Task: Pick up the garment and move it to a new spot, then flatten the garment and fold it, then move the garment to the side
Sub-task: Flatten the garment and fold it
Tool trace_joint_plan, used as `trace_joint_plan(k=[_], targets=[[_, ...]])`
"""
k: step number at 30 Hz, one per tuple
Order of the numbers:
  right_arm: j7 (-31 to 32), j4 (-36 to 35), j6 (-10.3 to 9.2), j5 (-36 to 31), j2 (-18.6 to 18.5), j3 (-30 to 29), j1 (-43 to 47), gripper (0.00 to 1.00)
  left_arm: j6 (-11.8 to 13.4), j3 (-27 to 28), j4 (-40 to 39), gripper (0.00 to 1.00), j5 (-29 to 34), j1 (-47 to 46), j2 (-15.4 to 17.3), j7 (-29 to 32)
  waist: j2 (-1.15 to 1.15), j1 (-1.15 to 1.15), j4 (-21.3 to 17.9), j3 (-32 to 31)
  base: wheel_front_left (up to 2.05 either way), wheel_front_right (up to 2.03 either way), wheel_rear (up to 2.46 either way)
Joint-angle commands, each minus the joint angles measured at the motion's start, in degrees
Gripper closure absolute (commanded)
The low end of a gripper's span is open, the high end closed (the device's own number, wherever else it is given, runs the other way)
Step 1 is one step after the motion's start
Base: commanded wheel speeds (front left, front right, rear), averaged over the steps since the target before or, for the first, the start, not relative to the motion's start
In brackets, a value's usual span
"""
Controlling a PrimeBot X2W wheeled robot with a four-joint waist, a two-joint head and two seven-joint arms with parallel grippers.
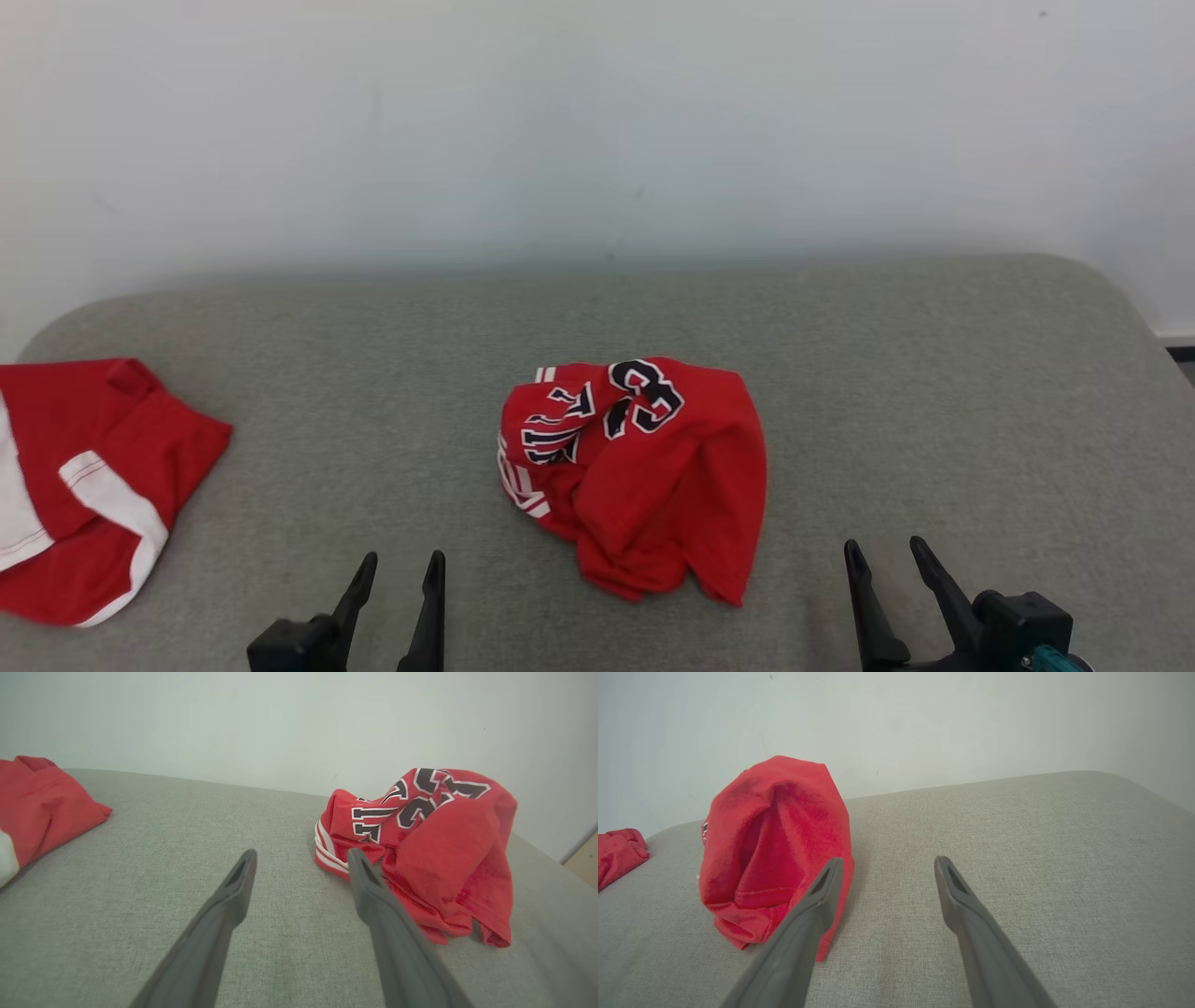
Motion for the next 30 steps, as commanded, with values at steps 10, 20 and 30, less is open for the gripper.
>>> trace_joint_plan(k=[10,20,30], targets=[[0.7,-0.6,-0.12,1.0,-0.1,1.9,-1.0,0.00,0.6,-0.2,9.3,0.00,-2.4,-7.5,0.2,5.0,0.00,0.00,-10.7,3.1,0.00,0.00,0.00],[0.3,-0.9,-0.12,1.3,-0.1,2.5,-2.0,0.00,4.6,2.9,18.3,0.00,-6.0,-13.8,-0.1,7.8,0.00,0.00,-18.6,6.5,0.00,0.00,0.00],[-0.5,-0.3,-0.12,1.9,-0.1,2.9,-2.5,0.00,9.1,5.0,21.8,1.00,-7.1,-16.6,0.4,8.0,0.00,0.00,-20.4,7.5,0.00,0.00,0.00]])
